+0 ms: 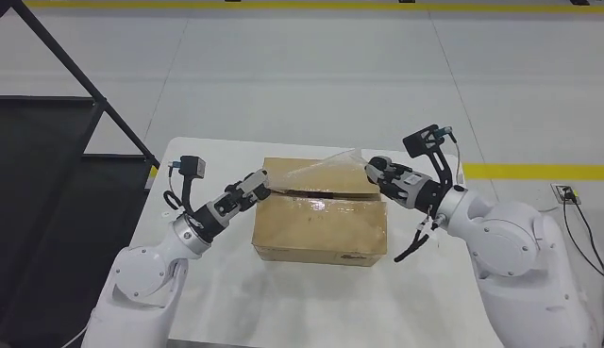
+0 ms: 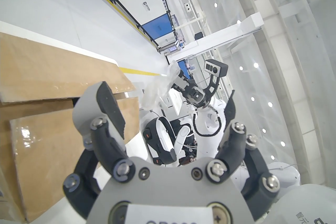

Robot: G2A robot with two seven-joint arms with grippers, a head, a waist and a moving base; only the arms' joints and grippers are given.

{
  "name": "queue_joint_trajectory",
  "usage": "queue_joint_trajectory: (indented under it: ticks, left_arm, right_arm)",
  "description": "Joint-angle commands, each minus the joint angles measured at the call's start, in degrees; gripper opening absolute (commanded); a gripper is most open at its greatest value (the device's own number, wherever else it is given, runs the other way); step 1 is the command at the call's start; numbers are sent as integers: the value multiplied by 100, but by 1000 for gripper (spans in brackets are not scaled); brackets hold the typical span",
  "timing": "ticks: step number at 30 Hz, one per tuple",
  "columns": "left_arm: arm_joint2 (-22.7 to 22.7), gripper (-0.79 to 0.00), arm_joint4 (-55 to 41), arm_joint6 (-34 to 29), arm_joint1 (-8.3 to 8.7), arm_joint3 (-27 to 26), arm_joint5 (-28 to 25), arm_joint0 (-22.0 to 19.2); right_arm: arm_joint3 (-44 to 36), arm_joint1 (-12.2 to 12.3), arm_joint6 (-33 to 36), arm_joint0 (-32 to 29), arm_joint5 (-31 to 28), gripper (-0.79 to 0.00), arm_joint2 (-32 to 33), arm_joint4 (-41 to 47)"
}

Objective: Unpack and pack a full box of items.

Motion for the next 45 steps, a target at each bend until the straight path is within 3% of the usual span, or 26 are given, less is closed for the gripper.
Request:
queue_joint_trajectory:
  ticks: [1, 3, 6, 10, 13, 19, 23, 35, 45]
  left_arm:
    - [22, -89, 9, 13, 5, 15, 1, -10]
    - [46, -123, 15, 18, 11, 25, 2, -16]
    - [79, -292, 21, 7, 20, 34, -3, -22]
    - [96, -462, 0, 3, 34, 42, -15, -30]
    - [101, -539, -18, 40, 42, 41, -12, -28]
    - [111, -579, 2, 67, 64, 35, 0, -35]
    - [103, -785, -20, 216, 69, 66, -5, -55]
    - [165, -785, -28, 846, 58, 149, -55, -48]
    - [193, -785, -33, 895, 73, 145, -63, 6]
  right_arm:
    - [-8, 11, -10, -8, -7, -785, 2, 17]
    - [-10, 23, -11, -11, -10, -785, 1, 35]
    - [-14, 40, -31, -14, 9, -785, 0, 40]
    - [-6, 61, -33, -1, 43, -785, -12, 59]
    - [7, 76, -29, 18, 57, -785, -36, 57]
    - [44, 108, -15, 46, 51, -785, -64, 88]
    - [83, 128, -77, 37, 145, -785, -35, 87]
    - [167, 189, -172, -79, 215, -785, -34, 76]
    - [184, 241, -241, -103, 100, -785, -54, 34]
